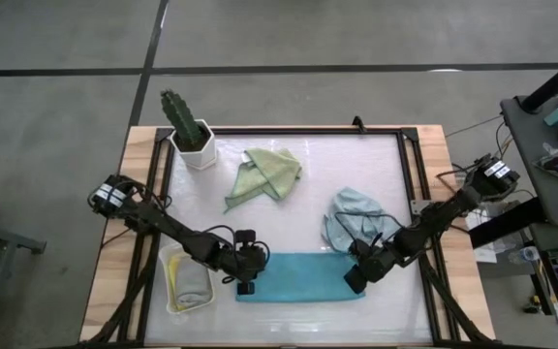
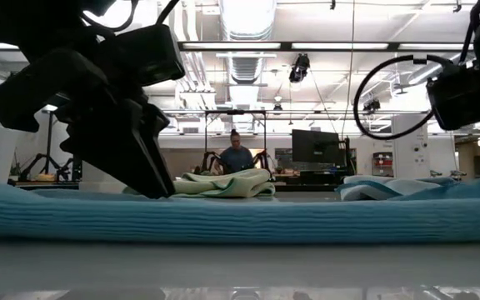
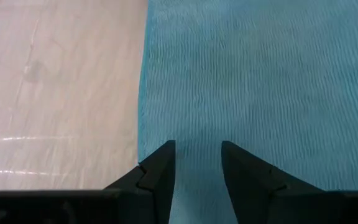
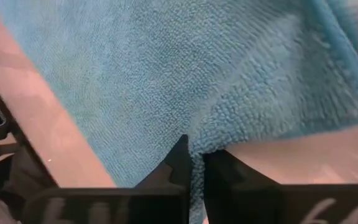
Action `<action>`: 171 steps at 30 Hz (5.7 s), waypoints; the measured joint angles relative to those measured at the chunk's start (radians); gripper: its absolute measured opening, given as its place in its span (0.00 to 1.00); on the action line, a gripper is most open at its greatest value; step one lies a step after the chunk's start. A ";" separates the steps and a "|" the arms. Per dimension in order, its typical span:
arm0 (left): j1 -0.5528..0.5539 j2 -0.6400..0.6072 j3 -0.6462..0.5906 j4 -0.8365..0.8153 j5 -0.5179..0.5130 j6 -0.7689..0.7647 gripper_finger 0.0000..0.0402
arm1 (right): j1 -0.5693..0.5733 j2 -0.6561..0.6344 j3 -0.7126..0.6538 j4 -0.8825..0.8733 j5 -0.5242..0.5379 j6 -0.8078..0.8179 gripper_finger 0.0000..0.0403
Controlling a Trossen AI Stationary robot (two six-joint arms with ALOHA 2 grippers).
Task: Fold microfiber towels
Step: Fold the blue microfiber towel
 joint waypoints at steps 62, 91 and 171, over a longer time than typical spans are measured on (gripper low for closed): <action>-0.157 -0.055 -0.033 -0.041 0.016 -0.185 0.29 | -0.312 0.562 0.844 -0.110 -0.121 -0.756 0.02; -0.157 -0.055 -0.040 -0.034 0.000 -0.184 0.29 | -0.344 0.647 0.856 0.089 -0.104 -0.829 0.35; -0.255 0.063 0.070 -0.006 0.062 -0.442 0.29 | -0.048 0.532 0.665 -0.133 0.071 -1.132 0.06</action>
